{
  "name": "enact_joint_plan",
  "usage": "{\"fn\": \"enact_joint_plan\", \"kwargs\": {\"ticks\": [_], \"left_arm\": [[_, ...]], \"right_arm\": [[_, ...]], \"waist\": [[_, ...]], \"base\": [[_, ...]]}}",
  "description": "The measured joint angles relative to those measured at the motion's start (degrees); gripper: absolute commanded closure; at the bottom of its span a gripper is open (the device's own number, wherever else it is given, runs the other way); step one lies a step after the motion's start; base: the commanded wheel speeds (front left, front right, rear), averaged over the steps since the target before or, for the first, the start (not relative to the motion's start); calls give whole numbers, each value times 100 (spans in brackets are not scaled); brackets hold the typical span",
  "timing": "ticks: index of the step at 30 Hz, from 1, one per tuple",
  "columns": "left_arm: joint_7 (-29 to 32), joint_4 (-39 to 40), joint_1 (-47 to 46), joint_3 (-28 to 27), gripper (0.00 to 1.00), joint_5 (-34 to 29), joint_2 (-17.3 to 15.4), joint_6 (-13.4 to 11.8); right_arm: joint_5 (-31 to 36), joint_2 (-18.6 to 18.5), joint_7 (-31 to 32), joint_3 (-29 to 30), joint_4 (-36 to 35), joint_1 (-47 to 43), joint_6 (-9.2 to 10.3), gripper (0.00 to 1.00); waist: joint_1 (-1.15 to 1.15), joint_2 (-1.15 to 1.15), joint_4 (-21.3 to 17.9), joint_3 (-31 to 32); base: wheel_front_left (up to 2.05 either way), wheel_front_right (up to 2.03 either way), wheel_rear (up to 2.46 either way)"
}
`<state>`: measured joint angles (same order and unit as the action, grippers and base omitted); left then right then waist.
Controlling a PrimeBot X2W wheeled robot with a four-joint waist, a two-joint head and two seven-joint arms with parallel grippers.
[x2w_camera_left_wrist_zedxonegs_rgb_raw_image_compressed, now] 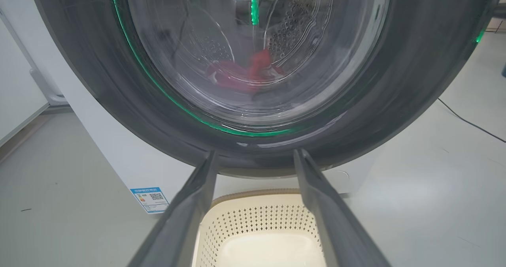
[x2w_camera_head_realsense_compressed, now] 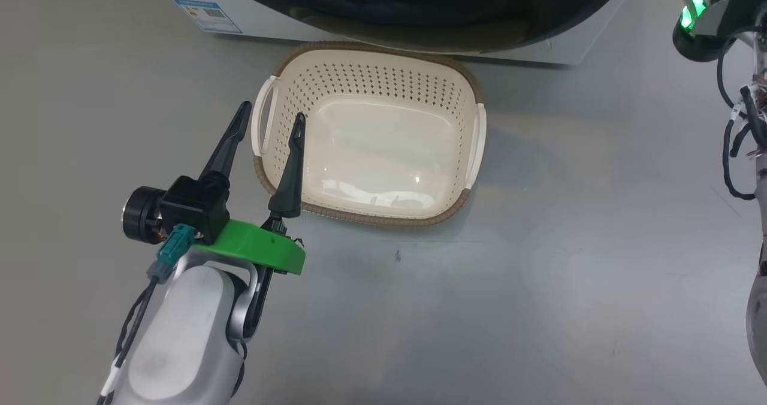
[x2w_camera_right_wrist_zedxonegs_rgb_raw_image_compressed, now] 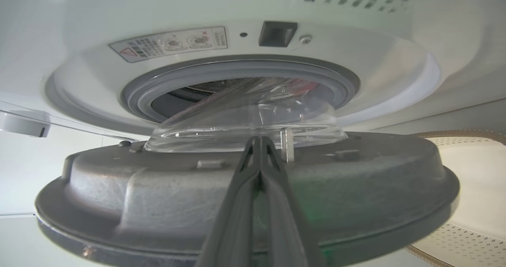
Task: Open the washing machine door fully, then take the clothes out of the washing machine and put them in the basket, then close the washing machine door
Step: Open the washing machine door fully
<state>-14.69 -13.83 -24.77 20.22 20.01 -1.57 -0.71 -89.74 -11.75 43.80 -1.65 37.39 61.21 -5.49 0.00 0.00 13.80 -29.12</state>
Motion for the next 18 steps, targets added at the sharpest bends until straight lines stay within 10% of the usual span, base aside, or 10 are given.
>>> {"fn": "enact_joint_plan", "kwargs": {"ticks": [18], "left_arm": [[0,-218,220,-92,0,-16,-1,0]], "right_arm": [[-111,356,457,-291,70,-745,-100,100]], "waist": [[0,0,-140,537]], "base": [[0,0,0]]}}
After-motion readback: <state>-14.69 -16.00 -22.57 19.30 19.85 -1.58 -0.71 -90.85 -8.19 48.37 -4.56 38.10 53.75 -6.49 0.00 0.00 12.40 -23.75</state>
